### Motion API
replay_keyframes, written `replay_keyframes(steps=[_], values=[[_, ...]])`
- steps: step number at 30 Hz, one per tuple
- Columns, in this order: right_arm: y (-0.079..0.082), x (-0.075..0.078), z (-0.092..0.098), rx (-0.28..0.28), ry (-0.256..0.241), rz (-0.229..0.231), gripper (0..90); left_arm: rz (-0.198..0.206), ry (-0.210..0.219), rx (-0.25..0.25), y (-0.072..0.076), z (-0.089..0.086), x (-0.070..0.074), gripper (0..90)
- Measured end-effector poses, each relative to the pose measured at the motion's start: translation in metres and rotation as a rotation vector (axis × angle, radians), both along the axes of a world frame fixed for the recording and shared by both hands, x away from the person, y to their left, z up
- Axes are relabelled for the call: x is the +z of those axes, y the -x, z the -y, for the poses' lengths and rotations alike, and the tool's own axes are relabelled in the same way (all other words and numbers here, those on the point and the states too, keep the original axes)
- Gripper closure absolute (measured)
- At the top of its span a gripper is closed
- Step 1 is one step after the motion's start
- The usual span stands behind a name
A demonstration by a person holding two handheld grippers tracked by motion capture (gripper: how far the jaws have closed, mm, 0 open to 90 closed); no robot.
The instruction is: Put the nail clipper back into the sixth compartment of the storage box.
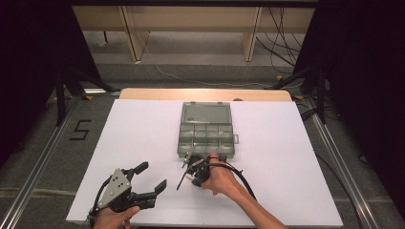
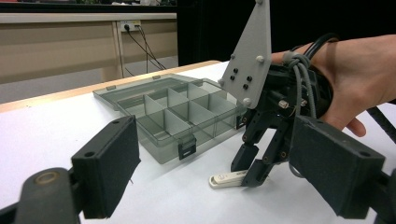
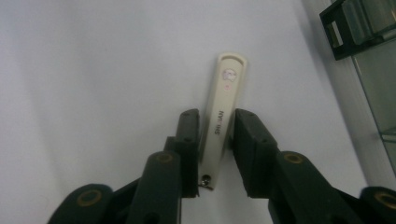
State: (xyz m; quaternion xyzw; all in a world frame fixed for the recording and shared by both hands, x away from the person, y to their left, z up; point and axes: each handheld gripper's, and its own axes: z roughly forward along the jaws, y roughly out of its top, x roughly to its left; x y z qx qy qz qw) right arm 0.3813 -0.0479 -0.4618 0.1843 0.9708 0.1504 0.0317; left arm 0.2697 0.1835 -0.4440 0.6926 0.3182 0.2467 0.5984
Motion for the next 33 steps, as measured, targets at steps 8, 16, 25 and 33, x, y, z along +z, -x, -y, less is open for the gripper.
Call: replay_keyframes(steps=[8, 16, 25, 33], values=[[-0.003, 0.001, -0.002, 0.0, 0.016, -0.007, 77.2, -0.004, 0.005, 0.002, 0.001, 0.0, 0.0, 15.9], [-0.003, 0.004, 0.0, -0.002, -0.002, -0.011, 77.2, 0.002, 0.004, 0.001, -0.001, 0.0, 0.0, 15.9], [-0.005, 0.02, 0.007, -0.009, -0.076, 0.014, 77.2, -0.004, 0.002, 0.003, 0.0, 0.0, 0.0, 15.9], [-0.011, 0.039, 0.014, -0.038, -0.141, 0.059, 77.2, -0.006, 0.005, 0.003, 0.0, 0.0, -0.001, 15.9]])
